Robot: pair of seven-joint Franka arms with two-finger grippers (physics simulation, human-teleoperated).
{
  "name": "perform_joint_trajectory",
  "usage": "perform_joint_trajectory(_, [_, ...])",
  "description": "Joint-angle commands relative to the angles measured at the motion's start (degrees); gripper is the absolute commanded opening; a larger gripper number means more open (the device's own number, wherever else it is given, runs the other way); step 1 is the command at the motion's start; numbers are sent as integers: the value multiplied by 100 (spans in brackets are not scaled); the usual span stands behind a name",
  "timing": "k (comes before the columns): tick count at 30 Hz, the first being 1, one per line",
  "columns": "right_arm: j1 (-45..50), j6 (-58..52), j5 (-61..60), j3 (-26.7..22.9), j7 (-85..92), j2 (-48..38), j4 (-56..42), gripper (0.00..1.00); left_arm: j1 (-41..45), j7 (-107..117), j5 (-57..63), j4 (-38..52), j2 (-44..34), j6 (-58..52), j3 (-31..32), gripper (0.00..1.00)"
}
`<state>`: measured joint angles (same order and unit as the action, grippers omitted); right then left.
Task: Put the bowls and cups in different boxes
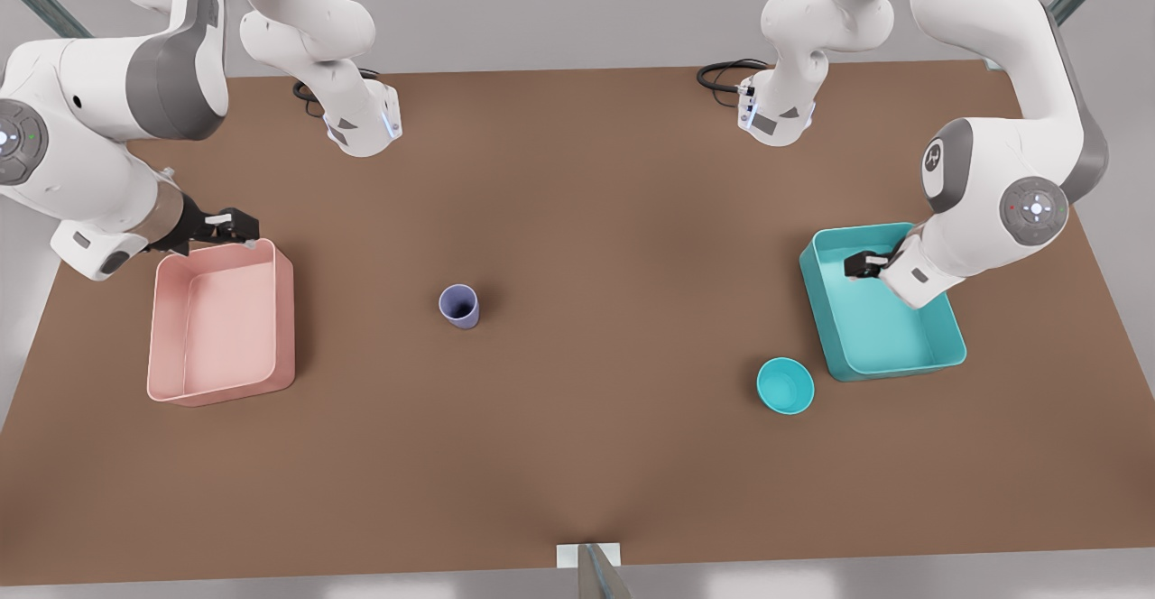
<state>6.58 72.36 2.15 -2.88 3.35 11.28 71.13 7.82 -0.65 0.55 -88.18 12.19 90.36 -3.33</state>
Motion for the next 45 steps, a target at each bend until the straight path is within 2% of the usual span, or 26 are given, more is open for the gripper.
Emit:
perform_joint_trajectory(1, [1,182,-13,-2,34,-12,50,100,-8,-6,6,3,-6,122,8,100])
perform_joint_trajectory(3, [124,269,5,7,42,76,59,100,53,126,24,11,117,183,16,100])
perform_joint_trajectory(5, [774,436,57,7,87,488,67,100,343,434,190,335,951,596,209,100])
perform_joint_trajectory(7, [1240,1155,-13,25,34,963,286,100,448,986,647,1582,2338,605,675,100])
perform_joint_trajectory(8, [1363,1972,-66,121,16,990,822,100,668,1355,920,1988,2875,807,728,100])
perform_joint_trajectory(10, [1521,2958,-135,174,-116,1200,1122,100,677,1506,1376,2042,3324,1755,728,100])
perform_joint_trajectory(12, [1592,3564,-276,174,-116,1376,1297,100,607,1497,1395,1980,3430,2169,720,100])
perform_joint_trajectory(13, [1601,4215,-355,174,-116,1377,1701,100,598,1489,1395,1901,3457,2547,720,100])
perform_joint_trajectory(16, [1645,4682,-689,130,-239,1306,2229,100,528,1480,1456,1673,3475,2565,720,100])
perform_joint_trajectory(19, [1706,5482,-751,130,-362,1095,3161,100,537,1489,1456,1418,3562,2539,720,100])
perform_joint_trajectory(31, [1759,5508,-769,104,-362,1192,4189,100,510,1515,1448,1330,3914,2583,693,100])
perform_joint_trajectory(32, [1786,5508,-769,104,-362,1236,4189,100,502,1515,1448,1339,3958,2653,693,96])
perform_joint_trajectory(34, [1829,5526,-786,104,-362,1376,4189,100,458,1524,1439,1338,3993,2688,693,71])
perform_joint_trajectory(36, [1865,5526,-786,104,-370,1429,4189,100,458,1533,1439,1339,4002,2697,693,62])
perform_joint_trajectory(39, [1909,5543,-795,104,-362,1561,4154,100,449,1840,1430,1339,4019,2785,693,43])
perform_joint_trajectory(40, [1909,5543,-795,104,-362,1570,4154,97,458,1858,1421,1347,4002,2785,693,35])
perform_joint_trajectory(41, [1909,5534,-795,104,-362,1579,4128,73,475,2086,1430,1339,4002,2785,693,28])
perform_joint_trajectory(42, [1909,5534,-795,104,-362,1614,4110,58,493,2130,1421,1339,3984,2768,693,21])
perform_joint_trajectory(43, [1909,5534,-786,104,-353,1623,4102,53,502,2244,1421,1339,3958,2768,693,21])
perform_joint_trajectory(45, [1900,5473,-786,104,-291,1658,4023,34,510,2332,1413,1347,3923,2759,693,21])
